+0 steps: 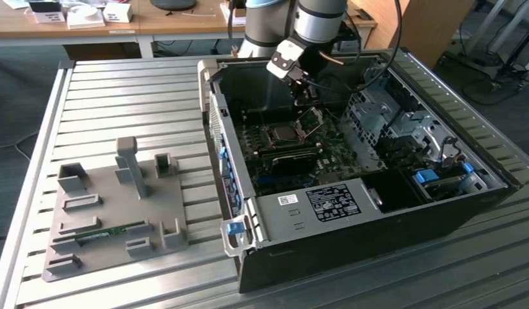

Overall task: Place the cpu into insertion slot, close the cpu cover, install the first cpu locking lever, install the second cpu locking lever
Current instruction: 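Close the cpu cover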

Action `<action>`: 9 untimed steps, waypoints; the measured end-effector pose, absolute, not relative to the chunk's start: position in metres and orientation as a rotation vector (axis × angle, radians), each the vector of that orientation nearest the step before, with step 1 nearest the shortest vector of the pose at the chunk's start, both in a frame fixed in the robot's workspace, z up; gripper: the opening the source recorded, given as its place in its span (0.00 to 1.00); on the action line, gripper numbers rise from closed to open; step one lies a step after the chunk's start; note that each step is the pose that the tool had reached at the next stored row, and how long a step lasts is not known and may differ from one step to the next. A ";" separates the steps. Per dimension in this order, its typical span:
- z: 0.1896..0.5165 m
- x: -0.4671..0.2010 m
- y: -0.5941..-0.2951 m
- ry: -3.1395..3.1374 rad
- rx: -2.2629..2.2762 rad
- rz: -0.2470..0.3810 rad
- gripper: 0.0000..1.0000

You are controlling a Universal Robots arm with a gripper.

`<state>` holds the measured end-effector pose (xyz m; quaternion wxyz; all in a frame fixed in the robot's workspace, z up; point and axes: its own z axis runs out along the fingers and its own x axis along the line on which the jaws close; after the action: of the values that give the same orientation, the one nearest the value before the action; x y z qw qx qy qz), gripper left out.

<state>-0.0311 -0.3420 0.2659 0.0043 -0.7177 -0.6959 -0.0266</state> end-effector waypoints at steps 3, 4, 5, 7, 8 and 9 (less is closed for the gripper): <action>0.266 -0.028 -0.342 -2.180 -2.249 -0.084 0.11; 0.266 -0.027 -0.342 -2.180 -2.249 -0.084 0.11; 0.266 -0.026 -0.342 -2.180 -2.249 -0.084 0.11; 0.266 -0.020 -0.342 -2.180 -2.248 -0.084 0.11; 0.266 -0.020 -0.342 -2.180 -2.249 -0.084 0.11; 0.266 -0.019 -0.342 -2.180 -2.248 -0.084 0.11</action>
<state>-0.0195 -0.3420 0.2658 0.0044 -0.7177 -0.6958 -0.0268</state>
